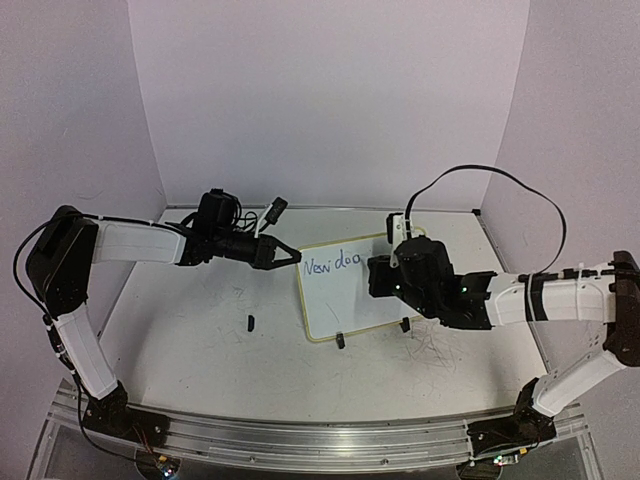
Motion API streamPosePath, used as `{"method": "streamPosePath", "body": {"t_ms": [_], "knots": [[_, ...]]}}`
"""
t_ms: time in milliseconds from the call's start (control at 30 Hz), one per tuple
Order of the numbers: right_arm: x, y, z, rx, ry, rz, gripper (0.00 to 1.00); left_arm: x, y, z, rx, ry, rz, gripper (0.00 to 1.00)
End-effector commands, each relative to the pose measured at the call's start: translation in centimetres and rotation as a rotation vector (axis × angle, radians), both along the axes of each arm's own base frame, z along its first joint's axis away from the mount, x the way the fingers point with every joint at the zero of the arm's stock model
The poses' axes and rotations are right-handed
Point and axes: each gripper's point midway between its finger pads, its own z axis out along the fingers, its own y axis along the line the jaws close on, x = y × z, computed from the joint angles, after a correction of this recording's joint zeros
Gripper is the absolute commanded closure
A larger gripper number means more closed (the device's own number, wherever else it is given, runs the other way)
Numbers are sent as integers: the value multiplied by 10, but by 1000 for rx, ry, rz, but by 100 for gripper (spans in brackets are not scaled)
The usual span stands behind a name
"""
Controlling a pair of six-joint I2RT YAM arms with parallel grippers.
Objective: Write a sentence on the whiteboard
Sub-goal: Write a sentence on the whiteboard stand.
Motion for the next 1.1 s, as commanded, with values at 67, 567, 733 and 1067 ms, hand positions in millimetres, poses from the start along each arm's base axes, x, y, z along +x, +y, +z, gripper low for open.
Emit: {"method": "streamPosePath", "body": {"t_ms": [67,567,733,1067], "knots": [[11,6,19,24,-49,-19,100,-4,4,-10,38,37,5,100],[-3,-6,27,65,-53,19,100,-4,5,-11,42,36,7,100],[1,-4,28,56,-57,10,100,-4,5,-10,41,33,10,100],[5,-1,24,40,-54,5,100,-4,5,-10,39,36,5,100]]}}
